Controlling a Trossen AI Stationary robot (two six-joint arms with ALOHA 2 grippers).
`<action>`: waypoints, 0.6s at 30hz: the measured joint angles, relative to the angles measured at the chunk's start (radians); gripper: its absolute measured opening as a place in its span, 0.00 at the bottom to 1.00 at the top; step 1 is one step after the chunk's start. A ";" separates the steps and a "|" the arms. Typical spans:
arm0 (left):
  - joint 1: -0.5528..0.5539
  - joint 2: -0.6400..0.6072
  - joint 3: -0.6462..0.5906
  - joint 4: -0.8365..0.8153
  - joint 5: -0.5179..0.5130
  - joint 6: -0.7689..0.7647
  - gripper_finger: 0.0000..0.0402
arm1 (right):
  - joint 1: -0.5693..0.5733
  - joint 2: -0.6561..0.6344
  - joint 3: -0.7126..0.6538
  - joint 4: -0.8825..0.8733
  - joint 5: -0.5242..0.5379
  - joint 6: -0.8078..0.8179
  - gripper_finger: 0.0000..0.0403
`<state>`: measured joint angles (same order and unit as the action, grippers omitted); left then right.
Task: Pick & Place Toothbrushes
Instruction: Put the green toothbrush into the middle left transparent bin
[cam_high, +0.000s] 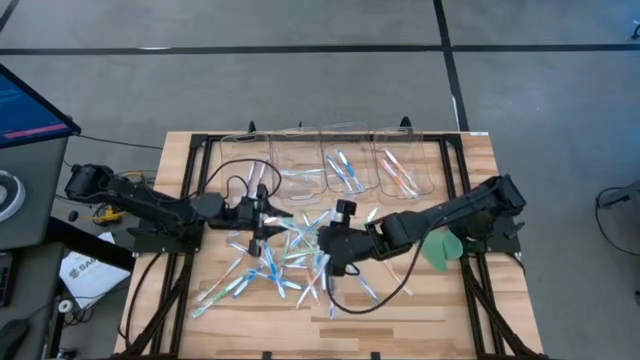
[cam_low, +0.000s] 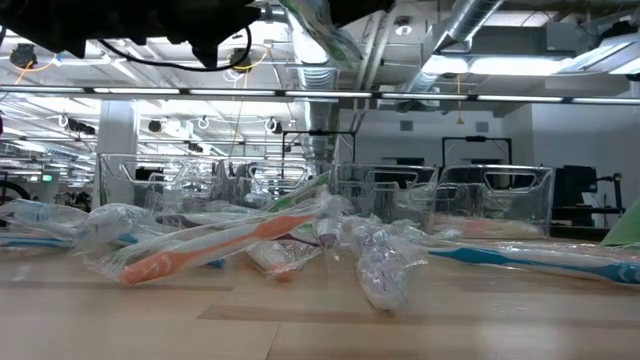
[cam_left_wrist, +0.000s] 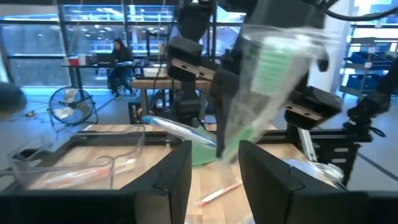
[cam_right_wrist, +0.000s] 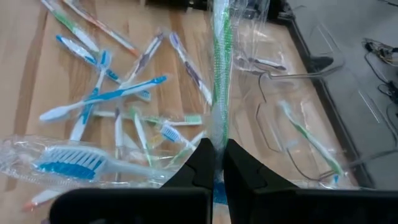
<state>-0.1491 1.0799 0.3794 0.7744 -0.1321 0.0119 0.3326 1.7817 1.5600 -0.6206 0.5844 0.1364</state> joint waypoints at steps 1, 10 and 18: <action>0.002 0.000 0.000 0.000 0.000 -0.001 0.32 | -0.007 0.000 0.000 0.006 -0.010 -0.008 0.01; 0.002 0.000 0.000 0.007 0.034 -0.002 0.45 | -0.050 0.000 0.000 0.009 -0.015 -0.016 0.01; 0.017 0.000 0.000 0.010 0.030 -0.002 0.56 | -0.055 0.000 0.000 0.016 -0.038 -0.024 0.01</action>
<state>-0.1323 1.0800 0.3794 0.7840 -0.1023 0.0101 0.2775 1.7821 1.5600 -0.6048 0.5468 0.1125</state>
